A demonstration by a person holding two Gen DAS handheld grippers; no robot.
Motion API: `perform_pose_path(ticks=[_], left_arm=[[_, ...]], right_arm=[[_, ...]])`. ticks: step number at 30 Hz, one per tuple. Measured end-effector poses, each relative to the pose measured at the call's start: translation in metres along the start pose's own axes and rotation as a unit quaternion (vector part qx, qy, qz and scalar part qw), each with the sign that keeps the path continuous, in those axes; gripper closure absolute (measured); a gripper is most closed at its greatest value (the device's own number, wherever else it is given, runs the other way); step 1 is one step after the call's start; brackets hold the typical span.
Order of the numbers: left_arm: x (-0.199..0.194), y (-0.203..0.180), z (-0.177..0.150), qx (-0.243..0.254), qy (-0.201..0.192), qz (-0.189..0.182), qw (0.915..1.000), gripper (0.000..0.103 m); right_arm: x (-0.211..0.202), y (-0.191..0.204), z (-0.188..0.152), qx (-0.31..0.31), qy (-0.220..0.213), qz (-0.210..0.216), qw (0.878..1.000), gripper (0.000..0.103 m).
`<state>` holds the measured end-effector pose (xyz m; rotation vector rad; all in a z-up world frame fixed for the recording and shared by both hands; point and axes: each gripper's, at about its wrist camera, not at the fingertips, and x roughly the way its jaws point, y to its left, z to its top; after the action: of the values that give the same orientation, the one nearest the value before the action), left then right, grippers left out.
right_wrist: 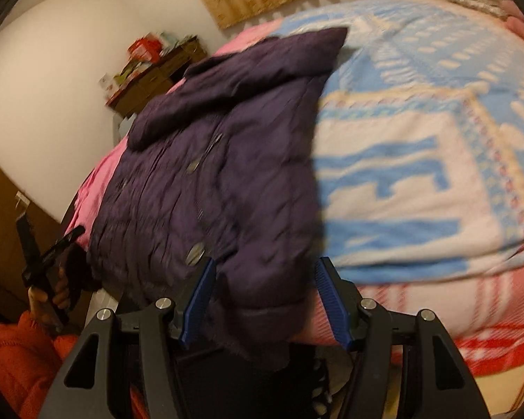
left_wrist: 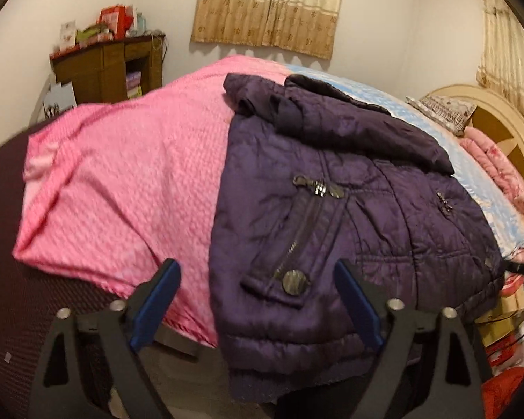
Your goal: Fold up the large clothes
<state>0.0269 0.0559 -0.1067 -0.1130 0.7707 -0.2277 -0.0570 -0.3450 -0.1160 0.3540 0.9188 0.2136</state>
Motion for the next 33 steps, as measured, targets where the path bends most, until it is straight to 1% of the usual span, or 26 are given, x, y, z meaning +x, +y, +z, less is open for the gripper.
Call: perform_pose_path(ticks=[1, 3, 5, 7, 8, 10, 12, 14, 15, 16, 17, 18, 19, 20, 22, 24, 26, 28, 29, 33], left_arm=[[0.002, 0.001, -0.002, -0.003, 0.004, -0.003, 1.0000, 0.022], [0.007, 0.002, -0.008, -0.004, 0.015, -0.010, 0.9998, 0.022], [0.009, -0.003, -0.014, 0.012, 0.015, -0.005, 0.9998, 0.023], [0.015, -0.007, -0.019, 0.019, 0.034, -0.026, 0.9989, 0.023], [0.016, -0.007, -0.021, 0.016, 0.037, -0.030, 0.9987, 0.023], [0.018, -0.008, -0.024, 0.012, 0.033, -0.021, 0.9992, 0.023], [0.018, -0.007, -0.026, 0.010, 0.034, -0.023, 0.9991, 0.024], [0.016, -0.007, -0.026, 0.015, 0.035, -0.028, 0.9989, 0.029], [0.014, -0.007, -0.025, 0.018, 0.034, -0.028, 0.9988, 0.037], [0.013, -0.007, -0.026, 0.018, 0.033, -0.028, 0.9989, 0.048], [0.011, -0.006, -0.025, 0.013, 0.031, -0.028, 0.9990, 0.054], [0.010, -0.005, -0.024, 0.005, 0.031, -0.031, 0.9990, 0.062], [0.008, -0.005, -0.021, -0.005, 0.033, -0.035, 0.9988, 0.067], [0.005, -0.005, -0.018, -0.014, 0.035, -0.040, 0.9985, 0.069], [-0.006, -0.011, -0.009, -0.017, 0.033, -0.058, 0.9976, 0.073], [-0.022, -0.017, 0.003, -0.012, 0.017, -0.079, 0.9967, 0.074], [-0.037, -0.018, 0.018, -0.032, 0.009, -0.108, 0.9936, 0.075], [-0.042, -0.018, 0.031, -0.042, 0.013, -0.122, 0.9915, 0.076], [-0.045, -0.019, 0.044, -0.046, 0.015, -0.129, 0.9904, 0.076], [-0.051, -0.023, 0.080, -0.055, 0.006, -0.152, 0.9868, 0.077]], right_arm=[[0.002, 0.005, -0.003, -0.014, 0.006, -0.012, 1.000, 0.043], [0.004, 0.009, -0.006, -0.029, 0.014, -0.023, 0.999, 0.043], [0.006, 0.007, -0.009, -0.016, 0.021, -0.016, 1.000, 0.043], [0.007, 0.008, -0.013, -0.011, 0.026, -0.010, 1.000, 0.043], [0.009, 0.010, -0.016, -0.019, 0.031, -0.013, 0.999, 0.043], [0.013, 0.012, -0.016, -0.030, 0.037, -0.024, 0.999, 0.041], [0.018, 0.010, -0.015, -0.025, 0.041, -0.027, 0.998, 0.041], [0.021, 0.006, -0.016, -0.019, 0.043, -0.022, 0.999, 0.041], [0.021, 0.005, -0.015, -0.017, 0.043, -0.019, 0.999, 0.041], [0.020, 0.005, -0.014, -0.014, 0.044, -0.017, 0.999, 0.043], [0.019, 0.005, -0.014, -0.011, 0.045, -0.019, 0.999, 0.046], [0.019, 0.006, -0.013, -0.010, 0.046, -0.022, 0.999, 0.052], [0.017, 0.006, -0.012, -0.007, 0.049, -0.021, 0.999, 0.055], [0.014, 0.004, -0.012, 0.002, 0.049, -0.005, 0.999, 0.063], [0.009, 0.001, -0.010, 0.030, 0.049, 0.032, 0.998, 0.067], [-0.002, 0.003, -0.005, 0.041, 0.039, 0.068, 0.996, 0.071], [-0.012, 0.007, 0.003, 0.049, 0.022, 0.105, 0.993, 0.073], [-0.022, 0.013, 0.017, 0.055, 0.002, 0.145, 0.988, 0.073], [-0.027, 0.016, 0.026, 0.056, -0.009, 0.162, 0.985, 0.074], [-0.039, 0.022, 0.065, 0.064, -0.047, 0.211, 0.974, 0.074]])
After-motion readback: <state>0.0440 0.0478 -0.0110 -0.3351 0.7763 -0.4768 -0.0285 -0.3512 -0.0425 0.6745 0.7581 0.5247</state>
